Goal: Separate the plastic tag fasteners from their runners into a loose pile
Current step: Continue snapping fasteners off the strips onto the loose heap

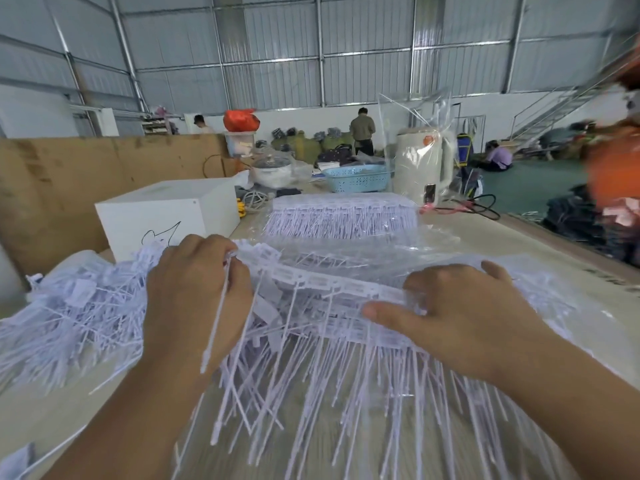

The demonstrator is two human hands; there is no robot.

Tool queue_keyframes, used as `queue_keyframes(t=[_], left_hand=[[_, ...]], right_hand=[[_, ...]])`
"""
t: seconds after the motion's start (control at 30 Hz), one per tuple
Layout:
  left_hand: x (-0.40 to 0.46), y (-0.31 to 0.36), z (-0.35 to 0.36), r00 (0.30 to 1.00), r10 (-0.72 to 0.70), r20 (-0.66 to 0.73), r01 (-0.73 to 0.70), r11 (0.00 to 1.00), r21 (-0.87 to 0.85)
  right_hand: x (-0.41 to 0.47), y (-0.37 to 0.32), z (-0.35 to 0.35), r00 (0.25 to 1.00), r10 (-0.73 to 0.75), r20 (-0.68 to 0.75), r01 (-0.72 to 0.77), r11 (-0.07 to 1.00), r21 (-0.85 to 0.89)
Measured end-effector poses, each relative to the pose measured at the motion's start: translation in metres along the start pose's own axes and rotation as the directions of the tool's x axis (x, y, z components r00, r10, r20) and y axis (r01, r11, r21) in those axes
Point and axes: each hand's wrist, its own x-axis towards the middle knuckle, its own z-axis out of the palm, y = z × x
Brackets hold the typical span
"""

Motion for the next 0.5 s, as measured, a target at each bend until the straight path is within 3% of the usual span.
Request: queue_keyframes(t=[0.13, 0.23, 0.37, 0.5], left_hand=[[-0.003, 0.003, 0.0, 0.993, -0.088, -0.078, 0.089, 0.996, 0.011], [-0.005, 0.004, -0.001, 0.994, -0.072, -0.079, 0.07, 0.997, -0.026], [-0.019, 0.019, 0.0, 0.995, 0.058, 0.079, -0.053, 0.997, -0.063], [-0.034, 0.049, 0.003, 0.933, 0.289, 0.215, -0.276, 0.957, -0.09]], right_hand=[[0.002, -0.001, 0.002, 1.0, -0.007, 0.012, 0.008, 0.995, -0.103], [0.002, -0.003, 0.003, 1.0, -0.018, 0.01, 0.019, 0.994, -0.111], [-0.001, -0.009, 0.005, 0.995, -0.1, -0.029, 0.092, 0.977, -0.194], [-0.003, -0.015, 0.008, 0.981, -0.181, -0.071, 0.164, 0.968, -0.189]])
